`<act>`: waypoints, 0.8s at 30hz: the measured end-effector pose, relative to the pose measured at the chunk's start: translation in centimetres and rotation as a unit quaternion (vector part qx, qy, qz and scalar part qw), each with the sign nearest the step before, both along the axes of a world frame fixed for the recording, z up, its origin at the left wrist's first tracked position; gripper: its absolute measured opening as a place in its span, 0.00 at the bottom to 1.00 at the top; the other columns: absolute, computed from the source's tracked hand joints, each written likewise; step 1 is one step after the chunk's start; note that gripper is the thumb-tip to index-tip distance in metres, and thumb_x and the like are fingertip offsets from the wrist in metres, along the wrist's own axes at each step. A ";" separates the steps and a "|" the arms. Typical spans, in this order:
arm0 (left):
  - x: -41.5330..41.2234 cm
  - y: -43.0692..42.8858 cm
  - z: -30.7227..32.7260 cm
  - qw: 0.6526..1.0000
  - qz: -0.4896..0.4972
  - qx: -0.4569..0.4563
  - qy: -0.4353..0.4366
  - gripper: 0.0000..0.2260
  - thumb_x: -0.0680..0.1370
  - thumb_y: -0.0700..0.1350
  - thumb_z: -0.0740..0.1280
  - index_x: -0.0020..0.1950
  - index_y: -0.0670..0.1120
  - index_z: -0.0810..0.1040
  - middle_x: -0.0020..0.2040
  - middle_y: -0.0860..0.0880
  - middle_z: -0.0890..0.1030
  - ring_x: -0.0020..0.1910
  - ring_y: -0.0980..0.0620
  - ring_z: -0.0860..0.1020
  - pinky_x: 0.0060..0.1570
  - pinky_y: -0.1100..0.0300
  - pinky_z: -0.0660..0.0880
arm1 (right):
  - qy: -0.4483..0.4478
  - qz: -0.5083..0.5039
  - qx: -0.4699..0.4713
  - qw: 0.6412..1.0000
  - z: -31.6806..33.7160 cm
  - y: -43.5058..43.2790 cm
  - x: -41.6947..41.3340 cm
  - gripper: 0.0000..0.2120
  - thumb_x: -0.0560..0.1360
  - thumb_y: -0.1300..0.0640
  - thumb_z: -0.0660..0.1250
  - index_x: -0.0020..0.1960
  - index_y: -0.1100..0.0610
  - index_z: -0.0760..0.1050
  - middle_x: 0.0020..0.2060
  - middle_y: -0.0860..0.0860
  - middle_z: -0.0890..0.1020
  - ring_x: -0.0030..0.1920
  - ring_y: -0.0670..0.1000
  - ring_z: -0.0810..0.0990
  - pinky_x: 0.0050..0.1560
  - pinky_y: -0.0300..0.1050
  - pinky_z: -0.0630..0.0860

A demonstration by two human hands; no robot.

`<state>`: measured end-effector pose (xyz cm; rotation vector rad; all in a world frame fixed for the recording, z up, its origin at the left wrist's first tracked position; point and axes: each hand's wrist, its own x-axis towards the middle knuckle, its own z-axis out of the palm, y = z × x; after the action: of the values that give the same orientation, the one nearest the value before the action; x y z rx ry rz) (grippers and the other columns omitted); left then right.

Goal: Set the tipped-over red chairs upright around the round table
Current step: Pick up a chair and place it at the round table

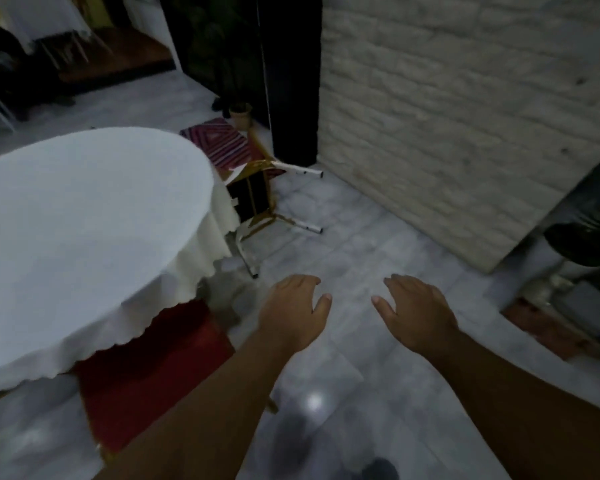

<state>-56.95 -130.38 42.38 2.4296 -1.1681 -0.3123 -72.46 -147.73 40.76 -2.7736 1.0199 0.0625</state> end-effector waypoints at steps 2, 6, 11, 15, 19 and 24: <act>0.2 -4.8 0.0 1.000 0.002 0.025 0.015 0.23 0.84 0.57 0.59 0.75 0.47 0.71 0.74 0.46 0.73 0.74 0.47 0.69 0.75 0.56 0.60 | 0.007 -0.010 0.007 1.000 0.4 -4.4 -0.5 0.31 0.82 0.37 0.50 0.78 0.55 0.61 0.78 0.52 0.65 0.78 0.52 0.61 0.76 0.52 0.56; 1.0 -12.8 -0.1 0.996 0.011 0.075 0.037 0.27 0.84 0.59 0.55 0.79 0.46 0.65 0.78 0.45 0.67 0.78 0.45 0.63 0.78 0.52 0.54 | 0.039 -0.020 0.016 0.999 1.1 -12.3 -0.5 0.33 0.81 0.36 0.47 0.79 0.54 0.58 0.79 0.52 0.61 0.79 0.52 0.57 0.78 0.54 0.52; 3.5 -21.1 -0.9 0.994 0.006 0.105 0.027 0.28 0.84 0.59 0.54 0.79 0.44 0.63 0.79 0.44 0.66 0.79 0.45 0.61 0.78 0.52 0.54 | 0.078 -0.002 0.019 0.997 0.8 -21.1 2.1 0.33 0.81 0.36 0.47 0.80 0.54 0.55 0.81 0.52 0.57 0.80 0.52 0.53 0.79 0.55 0.50; 7.8 -27.8 -2.1 0.993 0.018 0.108 0.032 0.29 0.84 0.59 0.54 0.80 0.44 0.62 0.80 0.43 0.65 0.79 0.44 0.60 0.78 0.51 0.53 | 0.094 0.007 0.014 0.995 0.3 -28.1 7.2 0.34 0.82 0.36 0.47 0.80 0.55 0.54 0.81 0.53 0.56 0.80 0.53 0.53 0.79 0.56 0.50; 13.8 -34.3 -2.7 0.994 0.022 0.102 0.033 0.28 0.84 0.58 0.56 0.79 0.42 0.63 0.78 0.41 0.67 0.78 0.42 0.62 0.78 0.50 0.55 | 0.097 0.018 0.017 0.995 0.3 -34.3 14.3 0.34 0.82 0.36 0.47 0.81 0.54 0.53 0.81 0.53 0.55 0.81 0.52 0.51 0.79 0.55 0.48; 21.8 -42.6 -3.1 0.993 0.019 0.111 0.033 0.27 0.83 0.56 0.58 0.77 0.41 0.65 0.76 0.40 0.69 0.77 0.42 0.65 0.77 0.49 0.58 | 0.103 0.028 0.013 0.994 1.1 -42.0 21.9 0.34 0.82 0.36 0.48 0.81 0.54 0.54 0.81 0.52 0.56 0.80 0.52 0.53 0.78 0.54 0.48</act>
<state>-35.11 -172.98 39.28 2.6061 -1.1081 -0.5322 -50.59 -189.69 41.90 -2.8170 0.9766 0.3749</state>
